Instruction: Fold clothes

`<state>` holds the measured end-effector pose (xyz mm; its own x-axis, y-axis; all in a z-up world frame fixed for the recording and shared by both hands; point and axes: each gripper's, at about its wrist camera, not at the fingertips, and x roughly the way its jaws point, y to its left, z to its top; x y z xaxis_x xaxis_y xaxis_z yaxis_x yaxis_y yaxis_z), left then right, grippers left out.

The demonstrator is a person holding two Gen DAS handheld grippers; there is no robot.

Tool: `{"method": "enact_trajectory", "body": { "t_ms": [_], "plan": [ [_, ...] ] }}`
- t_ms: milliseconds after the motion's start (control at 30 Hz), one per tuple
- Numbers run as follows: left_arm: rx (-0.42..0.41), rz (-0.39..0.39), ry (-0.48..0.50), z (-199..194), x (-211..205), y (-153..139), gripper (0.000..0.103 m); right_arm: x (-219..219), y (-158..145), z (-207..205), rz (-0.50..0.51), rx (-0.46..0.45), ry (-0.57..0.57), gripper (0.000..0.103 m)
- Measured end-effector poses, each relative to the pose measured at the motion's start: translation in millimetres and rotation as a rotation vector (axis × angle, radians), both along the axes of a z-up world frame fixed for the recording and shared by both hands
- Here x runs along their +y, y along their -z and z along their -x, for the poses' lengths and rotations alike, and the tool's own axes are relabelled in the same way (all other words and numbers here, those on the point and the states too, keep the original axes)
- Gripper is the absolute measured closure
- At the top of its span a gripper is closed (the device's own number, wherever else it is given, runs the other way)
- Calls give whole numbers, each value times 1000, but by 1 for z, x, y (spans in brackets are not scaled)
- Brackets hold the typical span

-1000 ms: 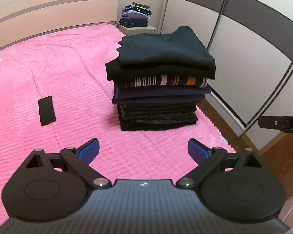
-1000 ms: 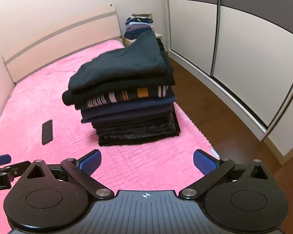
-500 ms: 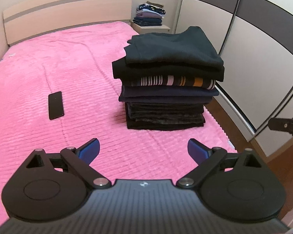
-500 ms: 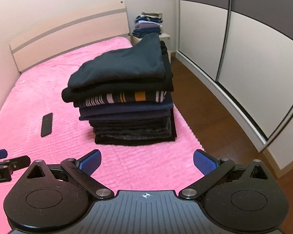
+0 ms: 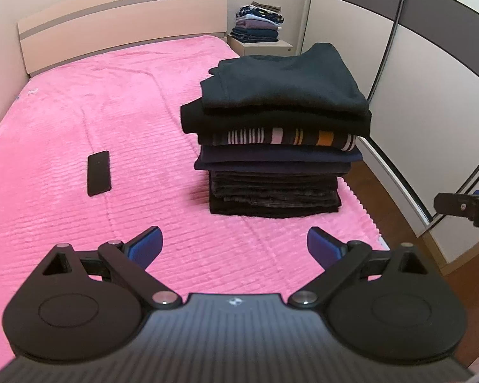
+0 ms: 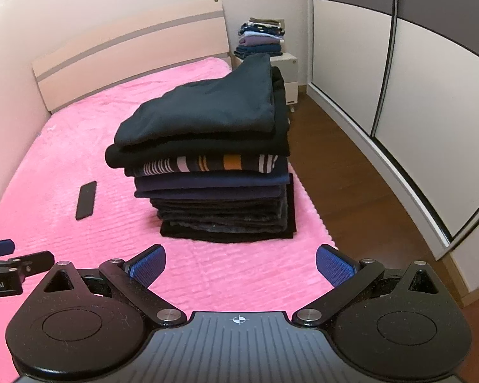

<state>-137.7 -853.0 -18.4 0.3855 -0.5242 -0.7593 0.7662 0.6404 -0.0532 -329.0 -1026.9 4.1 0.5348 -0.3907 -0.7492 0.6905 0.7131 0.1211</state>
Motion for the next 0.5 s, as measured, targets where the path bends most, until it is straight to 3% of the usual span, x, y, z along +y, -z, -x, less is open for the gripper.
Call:
{"method": "enact_trajectory", "body": {
  "t_ms": [500],
  "plan": [
    [34, 15, 14, 2, -11, -3, 5, -1, -3, 1, -8, -26, 23, 0]
  ]
}}
